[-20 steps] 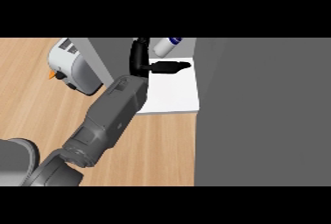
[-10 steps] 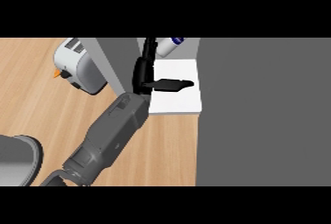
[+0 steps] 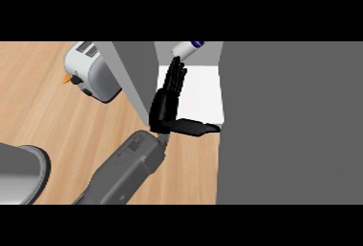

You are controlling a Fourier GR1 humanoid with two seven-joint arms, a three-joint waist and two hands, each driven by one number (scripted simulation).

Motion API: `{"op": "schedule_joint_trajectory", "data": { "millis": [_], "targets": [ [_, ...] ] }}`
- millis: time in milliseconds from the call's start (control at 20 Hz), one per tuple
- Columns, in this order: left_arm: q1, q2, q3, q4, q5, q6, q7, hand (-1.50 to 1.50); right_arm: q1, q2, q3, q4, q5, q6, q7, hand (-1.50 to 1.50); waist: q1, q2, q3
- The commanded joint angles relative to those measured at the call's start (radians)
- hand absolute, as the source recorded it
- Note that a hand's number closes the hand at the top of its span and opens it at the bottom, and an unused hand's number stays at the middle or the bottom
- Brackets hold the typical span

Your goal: Pick up the bottled water, place it into the cabinet and close the cabinet

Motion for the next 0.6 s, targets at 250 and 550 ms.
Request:
{"op": "schedule_joint_trajectory", "data": {
  "millis": [250,550],
  "targets": [
    [0.264,0.09,-0.093,-0.366,-0.036,-0.021,0.058,-1.5,0.003,-0.035,0.013,-0.102,0.077,0.023,0.007,-1.5,0.006,0.0,0.0],
    [0.395,0.144,-0.147,-0.51,-0.033,-0.022,0.105,1.5,0.013,-0.184,-0.015,-0.126,0.079,0.144,0.014,1.5,0.01,0.001,0.0]
  ]
}}
